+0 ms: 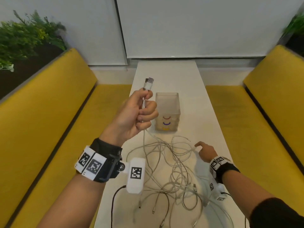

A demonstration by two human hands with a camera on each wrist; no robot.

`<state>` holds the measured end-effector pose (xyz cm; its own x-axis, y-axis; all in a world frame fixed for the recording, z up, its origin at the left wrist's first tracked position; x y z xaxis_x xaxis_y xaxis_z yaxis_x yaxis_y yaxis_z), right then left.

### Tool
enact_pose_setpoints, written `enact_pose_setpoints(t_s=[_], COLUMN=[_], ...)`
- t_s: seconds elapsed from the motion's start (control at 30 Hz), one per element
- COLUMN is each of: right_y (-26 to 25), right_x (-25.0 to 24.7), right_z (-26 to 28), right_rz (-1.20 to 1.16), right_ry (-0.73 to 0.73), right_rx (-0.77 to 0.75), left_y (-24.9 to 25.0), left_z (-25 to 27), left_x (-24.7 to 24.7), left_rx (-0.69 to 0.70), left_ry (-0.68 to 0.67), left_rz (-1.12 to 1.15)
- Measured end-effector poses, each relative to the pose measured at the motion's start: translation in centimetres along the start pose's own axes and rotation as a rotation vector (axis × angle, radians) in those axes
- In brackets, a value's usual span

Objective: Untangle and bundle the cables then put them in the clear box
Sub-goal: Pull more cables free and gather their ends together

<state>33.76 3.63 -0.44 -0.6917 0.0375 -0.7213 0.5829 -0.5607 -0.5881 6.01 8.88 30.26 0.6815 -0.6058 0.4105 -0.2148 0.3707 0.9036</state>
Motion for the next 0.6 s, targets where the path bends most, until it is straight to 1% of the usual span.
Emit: enact_pose_setpoints(t_s=[0.07, 0.13, 0.2, 0.27, 0.33, 0.4, 0.47, 0.6], right_y=[-0.2, 0.3, 0.9, 1.1, 0.2, -1.7, -4.7, -12.7], right_x=[2.0, 3.7, 3.8, 3.3, 2.5, 0.0, -3.6, -10.8], right_z=[-1.2, -2.2, -2.8, -2.8, -2.5, -1.6, -0.3, 4.3], right_rz=[0.133, 0.3, 0.418, 0.433, 0.37, 0.18, -0.042, -0.229], right_ry=[-0.041, -0.062, 0.001, 0.007, -0.065, -0.085, -0.048, 0.055], right_rx=[-0.059, -0.066, -0.071, -0.088, -0.151, -0.191, -0.233, -0.437], left_y=[-1.8, -3.2, -4.1, -4.5, -4.6, -4.4, -4.3, -4.0], left_z=[-0.6, -0.9, -1.1, -1.0, -0.9, -0.9, -1.0, -1.5], left_x=[-0.9, -1.6, -2.4, -3.3, -4.2, -5.0, -5.5, -5.8], left_rx=[-0.055, -0.094, -0.115, -0.126, -0.122, -0.109, -0.101, -0.058], left_ry=[0.04, 0.069, 0.09, 0.113, 0.118, 0.121, 0.126, 0.13], left_rz=[0.0, -0.003, -0.034, -0.081, -0.113, -0.13, -0.123, -0.141])
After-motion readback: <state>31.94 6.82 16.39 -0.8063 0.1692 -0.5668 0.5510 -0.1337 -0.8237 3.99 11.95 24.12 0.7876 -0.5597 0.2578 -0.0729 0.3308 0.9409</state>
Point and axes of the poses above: each hand's wrist, its own z-axis away from the middle knuckle, its own x-axis out of the palm, y = z × x, the point moved 9 cm from there along -z, towards the middle knuckle, and after that the axes turned 5 degrees about -z, right-handed, at the moved point
